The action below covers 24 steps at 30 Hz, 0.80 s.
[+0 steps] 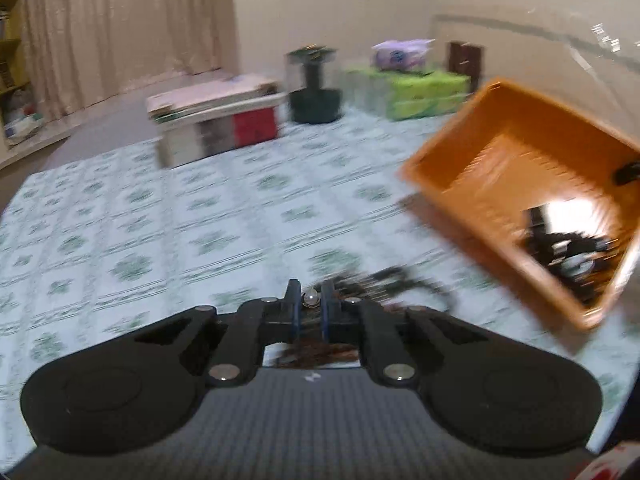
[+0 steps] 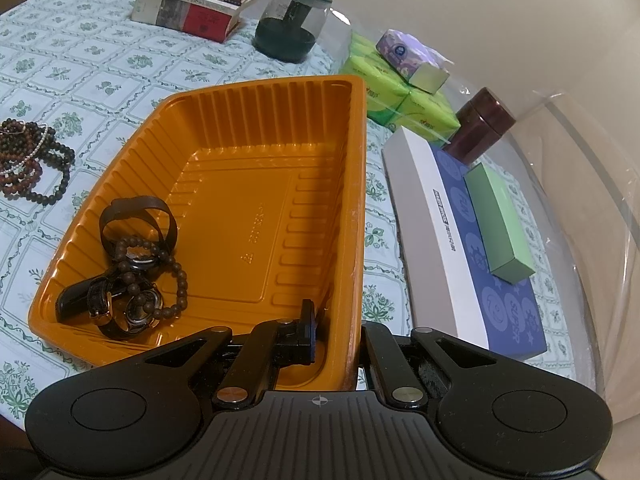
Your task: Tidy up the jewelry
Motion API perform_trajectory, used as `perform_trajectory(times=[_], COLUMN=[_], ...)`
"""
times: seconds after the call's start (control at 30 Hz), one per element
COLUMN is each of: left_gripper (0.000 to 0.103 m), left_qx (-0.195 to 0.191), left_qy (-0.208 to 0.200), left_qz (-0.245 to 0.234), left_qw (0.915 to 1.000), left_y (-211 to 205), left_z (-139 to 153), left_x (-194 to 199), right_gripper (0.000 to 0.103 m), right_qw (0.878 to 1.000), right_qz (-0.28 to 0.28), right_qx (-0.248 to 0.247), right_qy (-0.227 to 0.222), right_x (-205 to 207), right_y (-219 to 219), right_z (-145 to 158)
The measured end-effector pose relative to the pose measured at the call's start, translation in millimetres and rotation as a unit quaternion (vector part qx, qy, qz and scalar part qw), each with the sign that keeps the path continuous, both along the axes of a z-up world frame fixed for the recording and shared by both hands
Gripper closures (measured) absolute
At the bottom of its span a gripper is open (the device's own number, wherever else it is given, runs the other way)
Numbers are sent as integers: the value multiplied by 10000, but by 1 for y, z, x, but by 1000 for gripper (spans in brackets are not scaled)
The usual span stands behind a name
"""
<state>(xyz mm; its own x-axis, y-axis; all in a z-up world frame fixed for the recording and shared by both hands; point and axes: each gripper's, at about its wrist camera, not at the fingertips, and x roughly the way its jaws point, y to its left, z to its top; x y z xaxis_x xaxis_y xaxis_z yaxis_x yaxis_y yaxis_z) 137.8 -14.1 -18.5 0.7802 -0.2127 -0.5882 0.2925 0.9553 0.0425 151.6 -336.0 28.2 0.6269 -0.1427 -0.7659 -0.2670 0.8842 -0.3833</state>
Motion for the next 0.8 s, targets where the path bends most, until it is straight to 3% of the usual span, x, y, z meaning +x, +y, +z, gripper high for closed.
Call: perform_trajectory(times=[0.2,0.33,0.8], left_gripper=[94,94,94], left_qx=[-391,-357,-242], left_qy=[8,-90,-151], left_qz=[-741,-1143,-1451], left_qw=[9965,9928,9890], left_y=[-65,-103,-149], left_z=[9,12,7], left_x=[-5,-3,32], right_gripper=[98,98,98], right_qw=[10000,10000,9999], right_qz=[12,16,14], right_qx=[31,49,151], right_qy=[-15,-17,-31], right_x=[-2,-2,-2], right_y=[-1,-1,-5], right_z=[0,0,0])
